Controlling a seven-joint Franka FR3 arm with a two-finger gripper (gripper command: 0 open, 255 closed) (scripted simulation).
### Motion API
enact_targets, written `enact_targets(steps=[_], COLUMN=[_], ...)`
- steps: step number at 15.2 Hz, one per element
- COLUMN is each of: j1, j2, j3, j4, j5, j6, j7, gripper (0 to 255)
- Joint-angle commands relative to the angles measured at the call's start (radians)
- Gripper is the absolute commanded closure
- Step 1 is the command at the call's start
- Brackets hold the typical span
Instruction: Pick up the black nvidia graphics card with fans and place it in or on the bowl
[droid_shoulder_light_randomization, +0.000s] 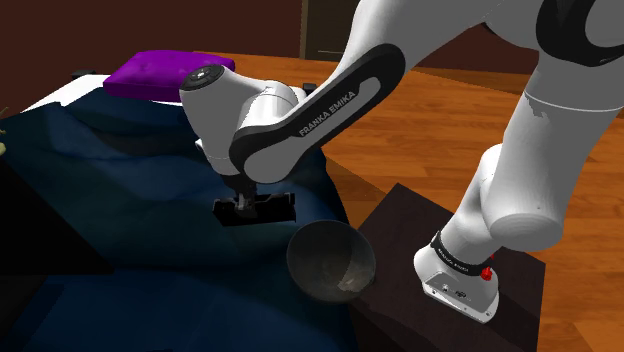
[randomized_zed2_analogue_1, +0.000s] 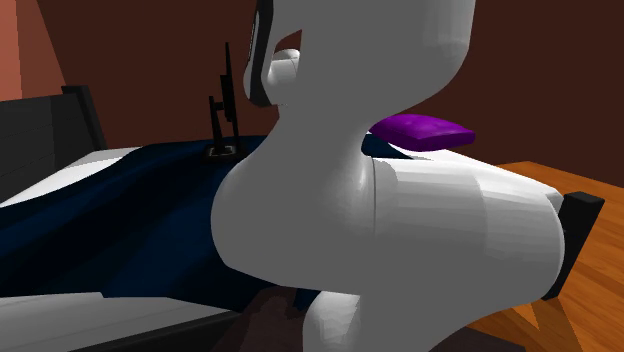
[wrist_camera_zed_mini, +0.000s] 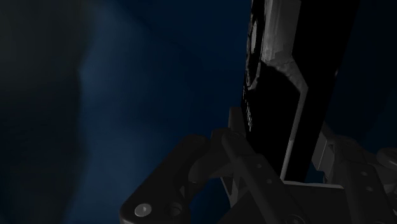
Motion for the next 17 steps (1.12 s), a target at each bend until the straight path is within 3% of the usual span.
enact_targets(steps=[1,7,17], j1=[0.0,0.0,-0.005], j2=[0.0,0.0,-0.076], j3=[0.0,0.0,0.008], j4=[0.0,0.0,0.052], j5=[0.0,0.0,0.043], j6=[0.0,0.0,-0.119], j7=[0.0,0.0,-0.039], gripper=[255,255,255])
